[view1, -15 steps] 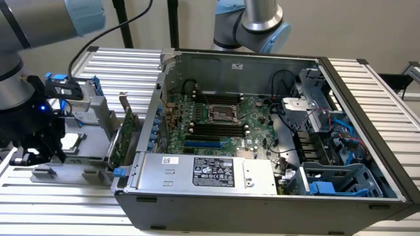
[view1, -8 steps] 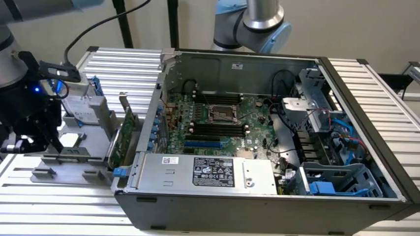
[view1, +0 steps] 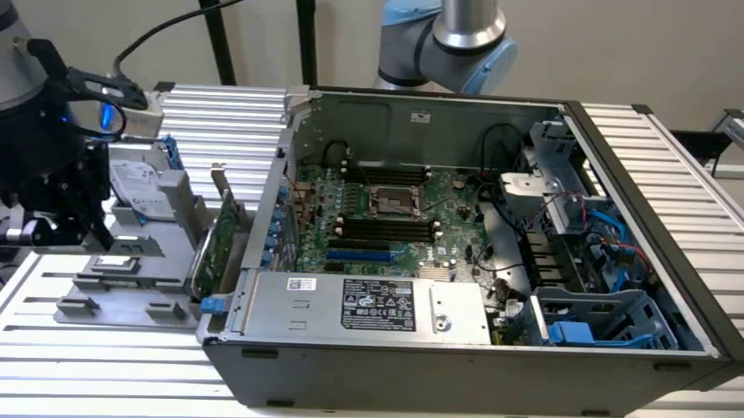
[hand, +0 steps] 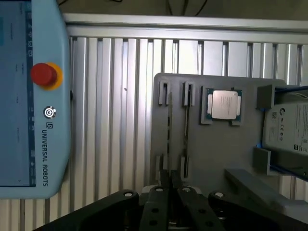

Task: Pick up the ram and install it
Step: 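Pick up the ram and move it above insertion slot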

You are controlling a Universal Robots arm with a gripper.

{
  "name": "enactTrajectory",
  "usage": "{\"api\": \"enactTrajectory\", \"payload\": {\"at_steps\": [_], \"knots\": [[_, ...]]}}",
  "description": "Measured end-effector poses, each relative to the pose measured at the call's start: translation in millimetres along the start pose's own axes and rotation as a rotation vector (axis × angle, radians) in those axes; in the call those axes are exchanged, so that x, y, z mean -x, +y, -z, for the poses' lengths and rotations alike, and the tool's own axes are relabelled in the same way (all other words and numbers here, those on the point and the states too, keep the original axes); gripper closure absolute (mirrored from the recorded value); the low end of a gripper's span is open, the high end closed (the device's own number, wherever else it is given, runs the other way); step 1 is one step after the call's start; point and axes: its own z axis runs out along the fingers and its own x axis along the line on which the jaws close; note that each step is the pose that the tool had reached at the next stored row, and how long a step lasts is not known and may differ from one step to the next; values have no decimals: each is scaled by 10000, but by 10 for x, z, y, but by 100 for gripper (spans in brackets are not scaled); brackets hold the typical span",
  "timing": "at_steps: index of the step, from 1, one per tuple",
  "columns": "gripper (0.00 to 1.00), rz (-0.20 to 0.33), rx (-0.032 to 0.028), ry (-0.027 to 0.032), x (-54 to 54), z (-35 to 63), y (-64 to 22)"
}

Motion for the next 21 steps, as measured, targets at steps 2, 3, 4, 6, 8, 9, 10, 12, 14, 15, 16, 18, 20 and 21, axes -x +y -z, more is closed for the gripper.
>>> {"api": "enactTrajectory", "payload": {"at_steps": [2,3,4,6,8,9,10,12,14,15,16,18,20,21], "knots": [[87,33,4,-8,0,92,-45],[87,49,7,-12,0,139,-69],[87,66,12,-15,-1,188,-95],[87,97,23,-21,-1,281,-145],[87,125,39,-29,-1,372,-204],[87,135,50,-33,-1,419,-236],[87,145,61,-38,-2,466,-270],[87,162,81,-53,-2,559,-344],[87,173,101,-70,-3,640,-420],[87,175,107,-84,-3,676,-463],[87,177,113,-99,-4,710,-506],[87,178,122,-129,-5,771,-598],[87,180,123,-162,-7,820,-687],[87,181,122,-181,-7,838,-730]]}}
